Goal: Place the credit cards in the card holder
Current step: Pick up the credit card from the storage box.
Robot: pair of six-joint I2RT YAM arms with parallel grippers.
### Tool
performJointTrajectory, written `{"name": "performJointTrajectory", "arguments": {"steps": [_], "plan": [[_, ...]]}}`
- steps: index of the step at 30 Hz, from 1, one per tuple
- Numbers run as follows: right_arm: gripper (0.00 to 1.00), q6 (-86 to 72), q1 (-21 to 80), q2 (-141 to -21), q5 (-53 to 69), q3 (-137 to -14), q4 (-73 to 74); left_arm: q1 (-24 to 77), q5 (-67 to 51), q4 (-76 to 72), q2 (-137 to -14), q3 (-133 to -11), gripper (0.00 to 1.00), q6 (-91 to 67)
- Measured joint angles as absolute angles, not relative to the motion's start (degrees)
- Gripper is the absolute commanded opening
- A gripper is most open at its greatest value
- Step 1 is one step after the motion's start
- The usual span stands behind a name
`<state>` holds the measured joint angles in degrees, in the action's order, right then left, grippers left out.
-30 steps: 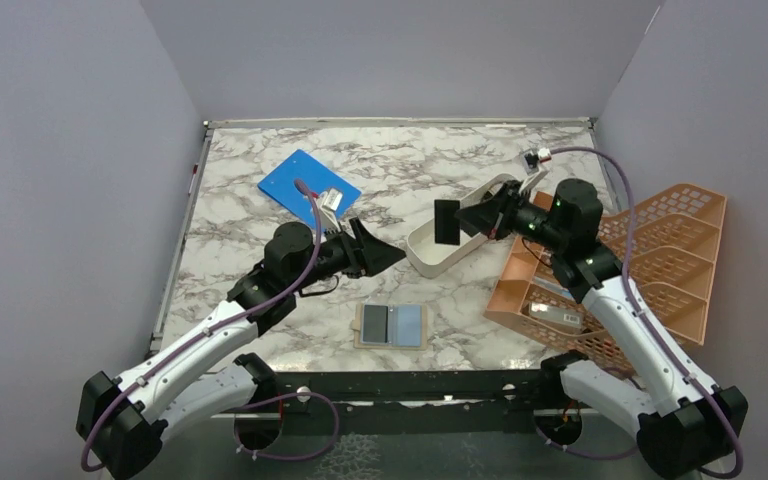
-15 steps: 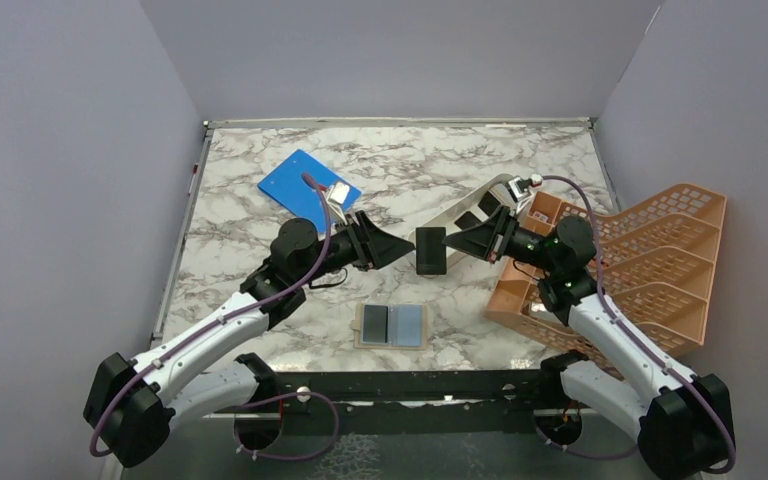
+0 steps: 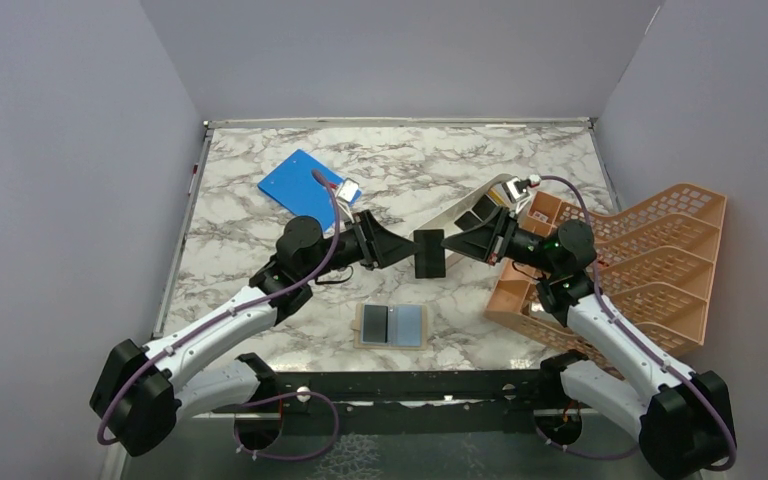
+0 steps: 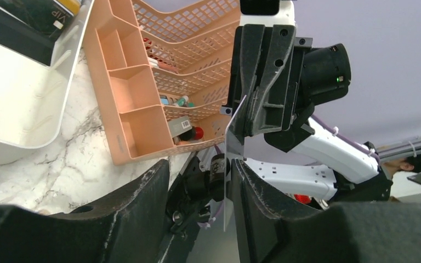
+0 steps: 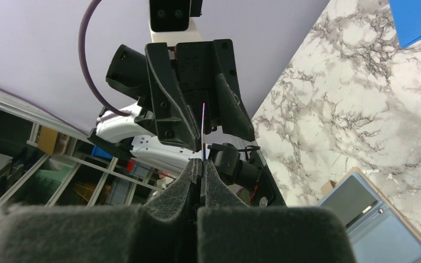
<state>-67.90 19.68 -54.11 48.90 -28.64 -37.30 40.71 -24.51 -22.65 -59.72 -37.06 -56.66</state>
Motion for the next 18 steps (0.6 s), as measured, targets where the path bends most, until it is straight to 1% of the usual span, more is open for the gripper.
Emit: {"name": "performJointTrajectory", "arguments": {"steps": [1,2,5,6,8,9,11,12,16,17,18], "plan": [[0.01,-67.85,19.88,-54.11,48.90,-28.64,-37.19,40.80,-24.91,-23.18,-60.01,-37.06,0.38,-56.86],[0.01,-67.77,20.03,-54.11,48.90,-28.64,-37.15,40.91,-25.21,-23.49,-60.16,-37.06,0.30,-56.88],[0.01,-67.29,20.51,-54.11,48.80,-28.64,-36.75,41.43,-26.63,-24.77,-60.82,-37.06,0.03,-57.54],[0.01,-67.09,20.64,-54.17,48.75,-28.64,-36.67,41.56,-26.87,-25.04,-60.93,-37.06,0.00,-57.56],[0.02,-66.37,20.67,-54.28,48.49,-28.64,-36.36,41.71,-27.62,-25.74,-61.04,-37.06,0.00,-57.87],[0.06,-66.04,20.64,-54.35,48.01,-28.64,-35.88,41.71,-27.73,-26.41,-60.99,-37.06,0.00,-57.91],[0.21,-65.28,20.67,-54.43,47.62,-28.64,-34.87,41.71,-27.88,-26.83,-60.58,-36.88,0.00,-57.82],[0.26,-64.58,20.78,-54.39,47.46,-28.64,-34.11,41.76,-27.88,-26.89,-60.27,-36.53,0.00,-57.80],[0.42,-59.16,21.08,-53.45,46.26,-28.64,-27.18,41.76,-27.81,-23.46,-58.28,-34.65,0.00,-56.53],[0.45,-57.71,21.12,-52.99,45.82,-28.64,-24.95,41.74,-27.62,-21.17,-57.82,-34.59,0.00,-55.72],[0.46,-56.01,21.17,-52.42,45.28,-28.64,-22.50,41.74,-27.35,-18.81,-57.41,-34.63,0.00,-54.70]]}}
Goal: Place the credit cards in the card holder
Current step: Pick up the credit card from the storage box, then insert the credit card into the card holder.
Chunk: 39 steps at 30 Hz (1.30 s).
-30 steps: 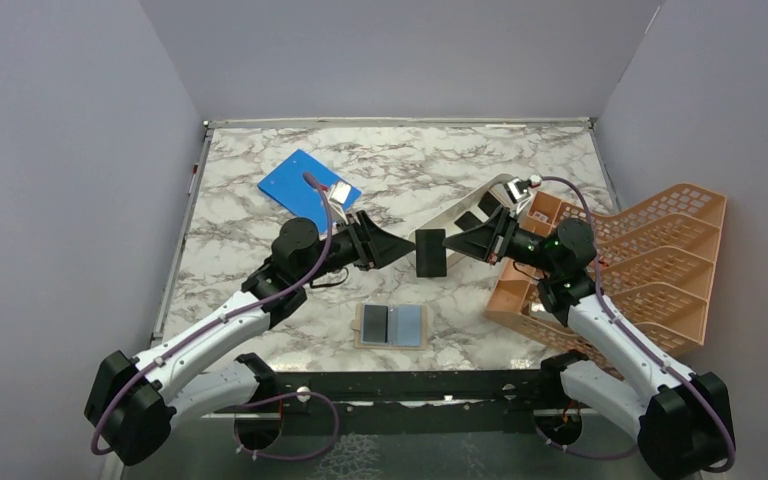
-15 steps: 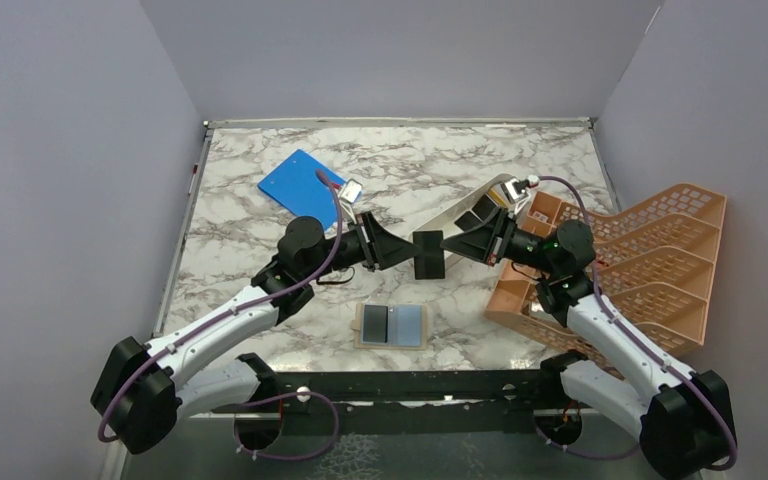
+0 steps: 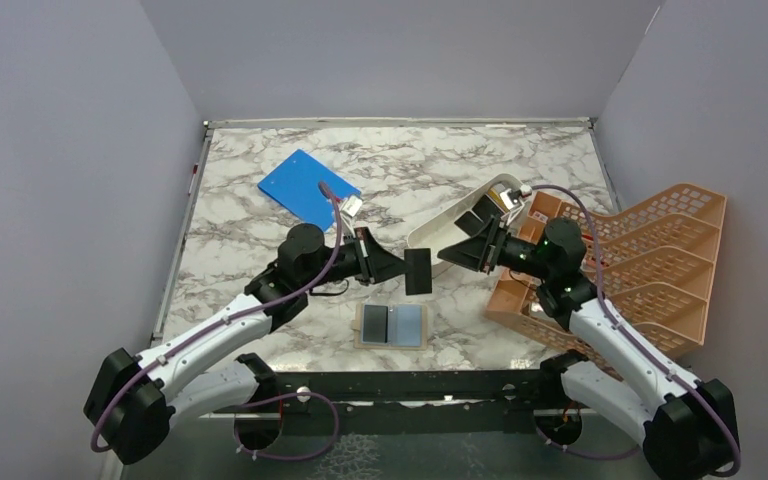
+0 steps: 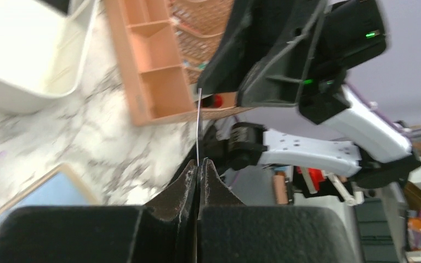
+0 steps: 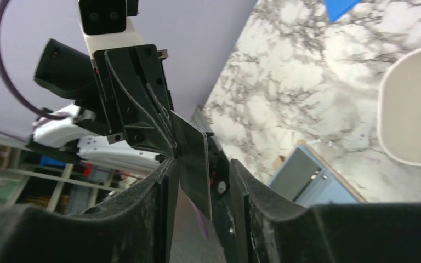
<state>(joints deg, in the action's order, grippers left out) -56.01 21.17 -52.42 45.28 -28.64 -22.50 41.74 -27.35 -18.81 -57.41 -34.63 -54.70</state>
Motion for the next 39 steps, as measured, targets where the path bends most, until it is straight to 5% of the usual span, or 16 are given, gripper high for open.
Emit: {"name": "performJointTrajectory", "arguments": {"steps": [16,39], "plan": [[0.41,-37.39,30.17,-55.07,28.14,-28.62,5.06,41.71,-20.93,3.14,-60.86,-26.44,0.00,-46.37],[0.30,-44.03,46.96,-70.81,14.50,-23.22,-5.04,41.69,-18.57,-3.33,-67.55,-22.28,0.00,-45.21]]}}
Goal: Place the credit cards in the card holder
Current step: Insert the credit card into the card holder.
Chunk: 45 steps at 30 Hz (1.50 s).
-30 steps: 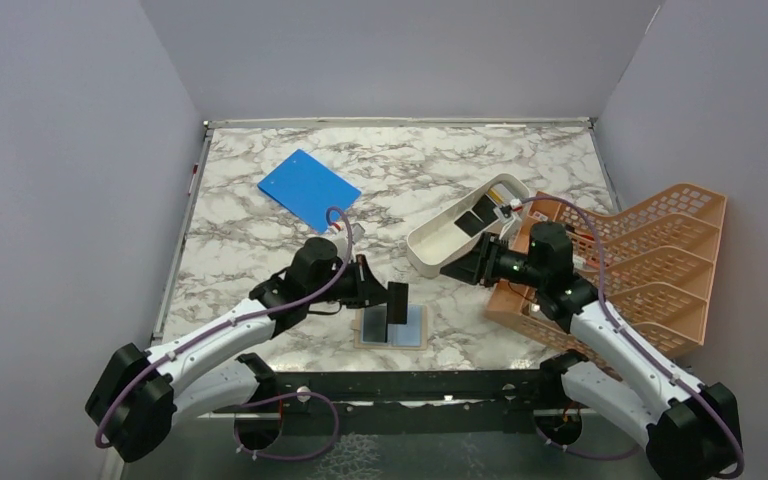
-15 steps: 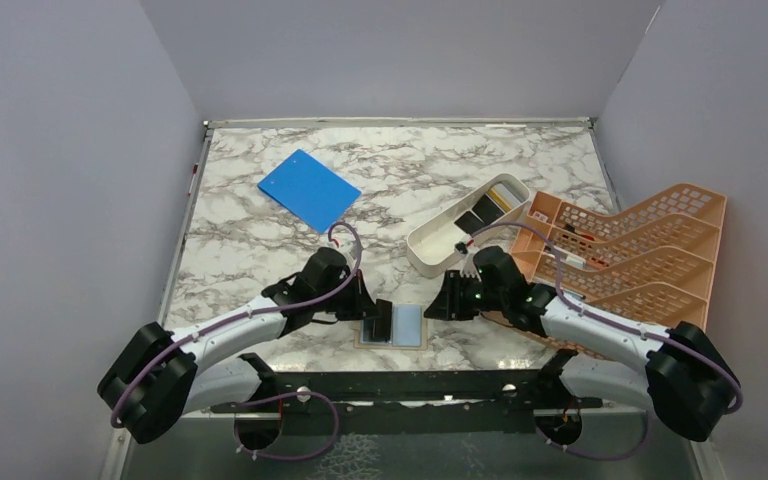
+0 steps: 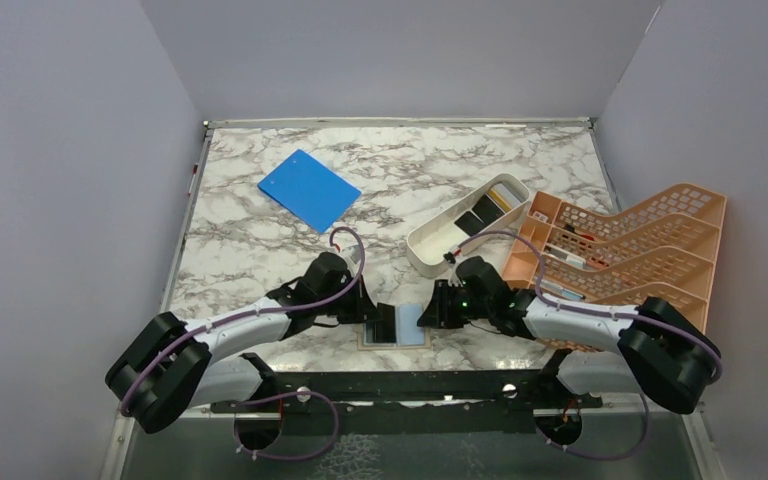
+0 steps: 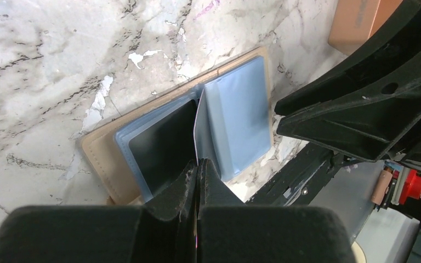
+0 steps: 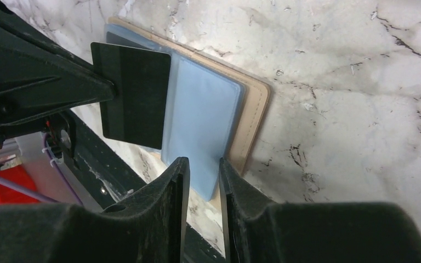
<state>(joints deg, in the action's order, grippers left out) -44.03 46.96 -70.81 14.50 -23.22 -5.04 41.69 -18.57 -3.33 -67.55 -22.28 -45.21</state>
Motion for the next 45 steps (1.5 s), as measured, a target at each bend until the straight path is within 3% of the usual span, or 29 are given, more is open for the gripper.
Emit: {"name": "performJointTrajectory", "arguments": {"steps": [7,20,45], "plan": [[0.25,-44.56,47.62,-73.49,13.04,-22.83,-6.92,41.63,-19.03,-5.67,-68.12,-21.15,0.00,-46.28],[0.32,-44.82,48.05,-70.67,9.15,-22.74,-5.69,41.58,-19.99,-3.70,-64.12,-21.21,0.00,-48.21],[0.31,-45.12,48.07,-74.43,8.43,-21.89,-9.43,41.58,-20.36,-3.31,-65.10,-22.92,0.00,-49.98]]}}
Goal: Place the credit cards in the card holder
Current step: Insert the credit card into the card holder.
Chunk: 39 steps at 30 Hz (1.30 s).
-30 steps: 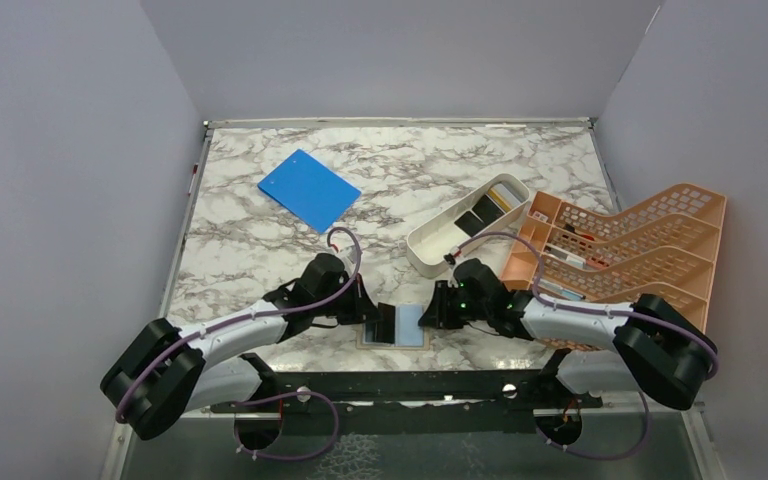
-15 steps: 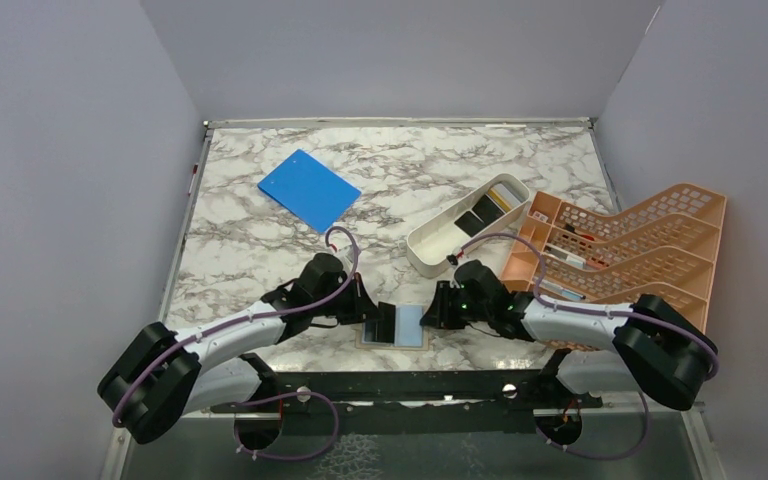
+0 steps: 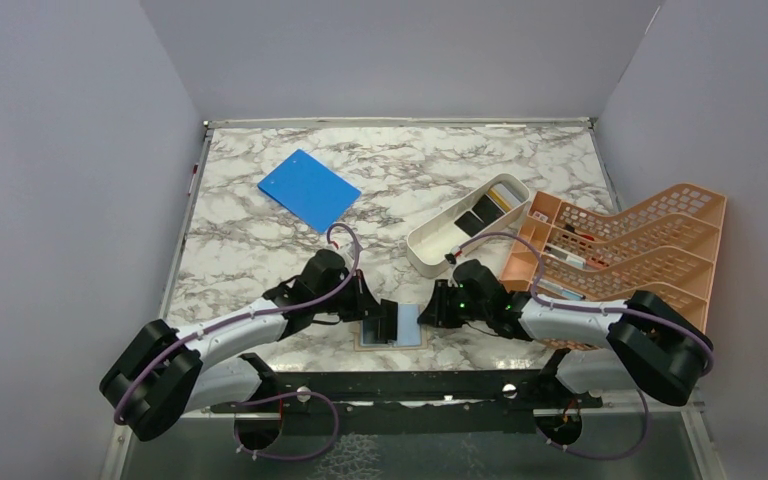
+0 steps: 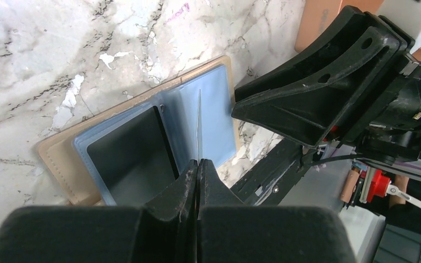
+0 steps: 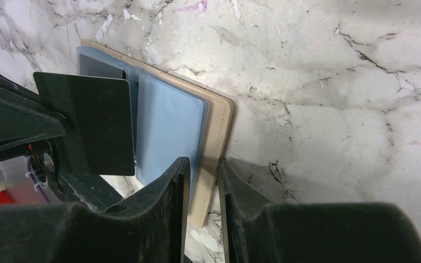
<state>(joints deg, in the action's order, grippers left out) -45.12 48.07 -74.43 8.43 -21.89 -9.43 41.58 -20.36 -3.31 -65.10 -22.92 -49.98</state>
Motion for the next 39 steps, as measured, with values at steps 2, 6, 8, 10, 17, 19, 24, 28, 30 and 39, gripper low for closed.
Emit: {"name": "performJointTrajectory", "arguments": {"steps": [2,6,8,10,17,19,24,28,30,39], "plan": [[0.31,-45.12,48.05,-74.54,8.43,-21.89,-9.65,41.58,-20.36,-3.29,-65.23,-22.92,0.00,-50.11],[0.30,-45.12,48.07,-74.72,8.47,-21.89,-9.93,41.58,-20.34,-3.33,-66.35,-22.92,0.00,-50.41],[0.30,-45.12,48.05,-74.74,8.47,-21.89,-9.98,41.58,-20.29,-3.22,-66.46,-22.90,0.00,-50.41],[0.30,-45.12,48.05,-74.74,8.47,-21.89,-9.98,41.58,-20.14,-3.09,-66.46,-22.90,0.00,-50.41],[0.30,-45.10,48.07,-74.74,8.47,-21.89,-10.00,41.56,-18.96,-1.96,-66.32,-22.02,0.00,-50.70],[0.30,-45.10,48.07,-74.85,8.49,-21.89,-10.13,41.41,-18.87,-2.07,-66.32,-21.58,0.00,-51.09],[0.30,-45.10,48.05,-75.13,8.58,-21.89,-10.66,41.36,-18.90,-3.86,-66.89,-20.64,0.00,-52.16],[0.30,-45.10,48.05,-75.16,8.58,-21.89,-10.70,41.32,-19.03,-6.37,-68.07,-19.81,0.00,-53.21],[0.30,-45.10,48.05,-75.18,8.58,-21.89,-10.72,41.30,-19.05,-7.35,-68.49,-19.62,0.00,-53.47],[0.26,-45.01,48.05,-75.50,8.60,-21.89,-11.05,40.99,-18.81,-9.04,-69.58,-18.72,0.00,-53.56]]}}
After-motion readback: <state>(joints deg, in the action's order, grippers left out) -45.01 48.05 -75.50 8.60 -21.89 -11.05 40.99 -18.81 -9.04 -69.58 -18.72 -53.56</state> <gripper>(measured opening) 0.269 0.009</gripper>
